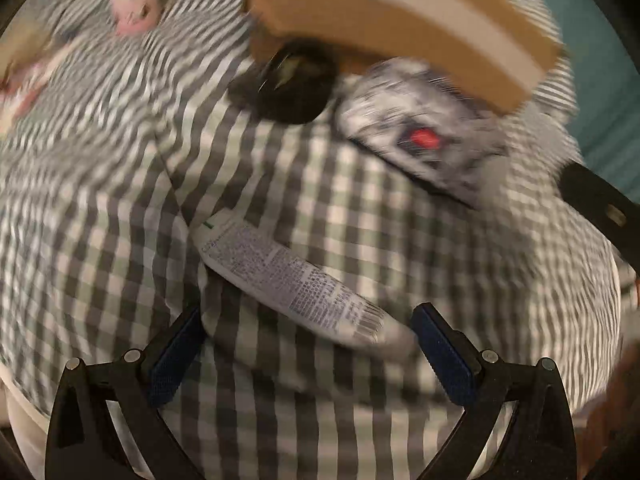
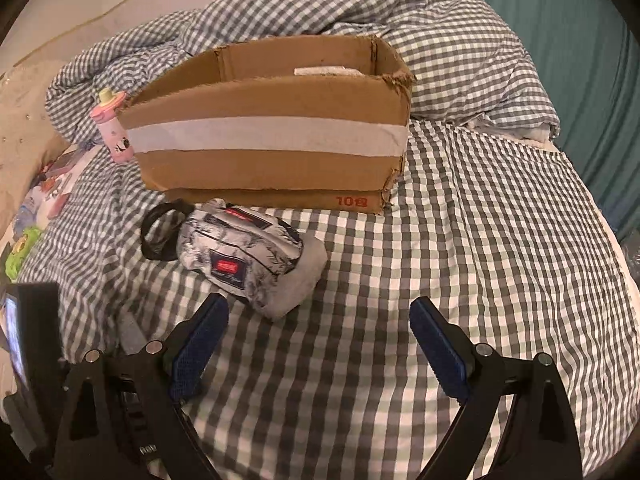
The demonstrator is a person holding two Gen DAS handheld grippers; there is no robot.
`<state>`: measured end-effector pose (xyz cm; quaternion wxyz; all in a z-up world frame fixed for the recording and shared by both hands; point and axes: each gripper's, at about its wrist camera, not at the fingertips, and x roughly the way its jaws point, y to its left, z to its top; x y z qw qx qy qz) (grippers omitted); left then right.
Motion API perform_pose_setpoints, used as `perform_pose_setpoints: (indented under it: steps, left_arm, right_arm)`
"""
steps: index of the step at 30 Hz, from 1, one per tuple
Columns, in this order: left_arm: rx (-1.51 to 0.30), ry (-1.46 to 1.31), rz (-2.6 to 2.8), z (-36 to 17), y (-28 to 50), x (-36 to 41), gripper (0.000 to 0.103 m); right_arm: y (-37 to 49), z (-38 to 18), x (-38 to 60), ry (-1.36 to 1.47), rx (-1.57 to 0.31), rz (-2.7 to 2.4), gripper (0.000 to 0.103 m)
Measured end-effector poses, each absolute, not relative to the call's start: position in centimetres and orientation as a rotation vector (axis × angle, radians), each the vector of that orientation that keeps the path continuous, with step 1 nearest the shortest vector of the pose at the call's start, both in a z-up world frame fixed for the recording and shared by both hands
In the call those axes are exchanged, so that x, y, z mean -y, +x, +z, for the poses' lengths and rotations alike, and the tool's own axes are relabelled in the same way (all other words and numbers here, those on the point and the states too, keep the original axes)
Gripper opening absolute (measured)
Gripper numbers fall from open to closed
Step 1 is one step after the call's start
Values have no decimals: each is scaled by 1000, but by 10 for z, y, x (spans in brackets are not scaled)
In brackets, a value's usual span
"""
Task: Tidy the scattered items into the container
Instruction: 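Grasp the silver snack bag with the right gripper while the left gripper grasps the toothpaste tube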
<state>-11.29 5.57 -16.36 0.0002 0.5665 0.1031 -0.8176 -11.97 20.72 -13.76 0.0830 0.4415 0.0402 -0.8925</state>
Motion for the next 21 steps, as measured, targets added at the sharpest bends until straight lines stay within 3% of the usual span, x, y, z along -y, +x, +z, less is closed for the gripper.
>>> perform_pose_setpoints:
  steps: [1,2,3,5,10,15,21]
  left_arm:
    - [-320,1750,-2576,-162,-114,-57,97]
    - [-295,1716,-2602,-160,-113,-59,69]
    - [-213,1688,-2616,-157,-114,-62,56]
    - [-208,1702,-2637,-156,-117,-58,40]
    - [-337,1734,-2660,-145,-121,-34,28]
    - [-240,1591,-2740,-113,-123,-25,28]
    - [-244,1538,-2723,-112,-125,-5,28]
  right_arm:
    - [-122,-139,-208,1324,-126,-2666,92]
    - [-124,-141,-210,1324,-125,-2666,92]
    - [-127,-142,-212,1319,-115,-2662,92]
    - [-133,-144,-214,1317,-90,-2643,92]
    - [-148,-149,-199,1304,-111,-2584,92]
    - [-159,-152,-165,1242,-193,-2509,92]
    - [-176,-161,-134,1231,-330,-2491,92]
